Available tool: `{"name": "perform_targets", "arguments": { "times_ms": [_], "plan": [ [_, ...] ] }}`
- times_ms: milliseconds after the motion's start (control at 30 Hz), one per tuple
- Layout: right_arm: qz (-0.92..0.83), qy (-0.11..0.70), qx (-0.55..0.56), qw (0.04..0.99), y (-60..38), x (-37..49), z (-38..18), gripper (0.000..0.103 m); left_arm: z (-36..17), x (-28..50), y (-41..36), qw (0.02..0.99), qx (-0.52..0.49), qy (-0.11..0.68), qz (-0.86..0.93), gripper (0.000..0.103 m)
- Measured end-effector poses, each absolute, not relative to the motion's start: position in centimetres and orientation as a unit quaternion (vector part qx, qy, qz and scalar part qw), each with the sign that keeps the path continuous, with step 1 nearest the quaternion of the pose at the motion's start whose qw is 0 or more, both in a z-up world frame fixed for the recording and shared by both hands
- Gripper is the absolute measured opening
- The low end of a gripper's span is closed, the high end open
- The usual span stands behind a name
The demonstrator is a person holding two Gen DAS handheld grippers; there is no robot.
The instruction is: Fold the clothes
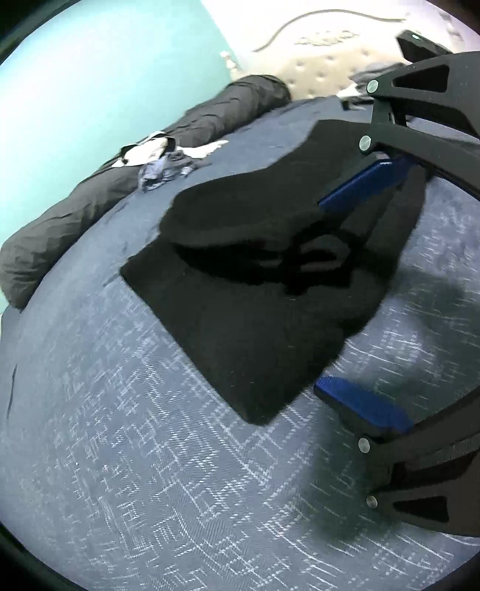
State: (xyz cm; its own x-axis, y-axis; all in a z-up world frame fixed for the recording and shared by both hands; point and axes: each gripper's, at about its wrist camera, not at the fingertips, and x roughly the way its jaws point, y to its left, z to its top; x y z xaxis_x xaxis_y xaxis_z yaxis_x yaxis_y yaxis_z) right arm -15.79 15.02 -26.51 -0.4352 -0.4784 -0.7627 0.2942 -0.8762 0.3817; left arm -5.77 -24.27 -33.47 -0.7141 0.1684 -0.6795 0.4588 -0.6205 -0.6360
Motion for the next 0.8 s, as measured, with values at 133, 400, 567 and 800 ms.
{"name": "perform_targets", "arguments": {
  "times_ms": [133, 400, 567, 800],
  "plan": [
    [-0.841, -0.094, 0.479, 0.233, 15.0, -15.7, -26.4, 0.004, -34.0, -7.2, -24.2, 0.096, 0.365, 0.434, -0.818, 0.094],
    [-0.845, -0.091, 0.474, 0.23, 16.4, -15.8, -25.7, 0.004, -34.1, -8.0, -24.2, 0.109, 0.35, 0.434, -0.823, 0.072],
    [-0.847, -0.095, 0.471, 0.226, 17.2, -15.9, -25.6, 0.004, -33.9, -8.0, -24.2, 0.1, 0.341, 0.446, -0.821, 0.053],
    [-0.844, -0.103, 0.474, 0.227, 17.4, -16.0, -26.2, 0.004, -32.4, -7.2, -23.2, 0.086, 0.324, 0.443, -0.832, 0.043]
  ]
}}
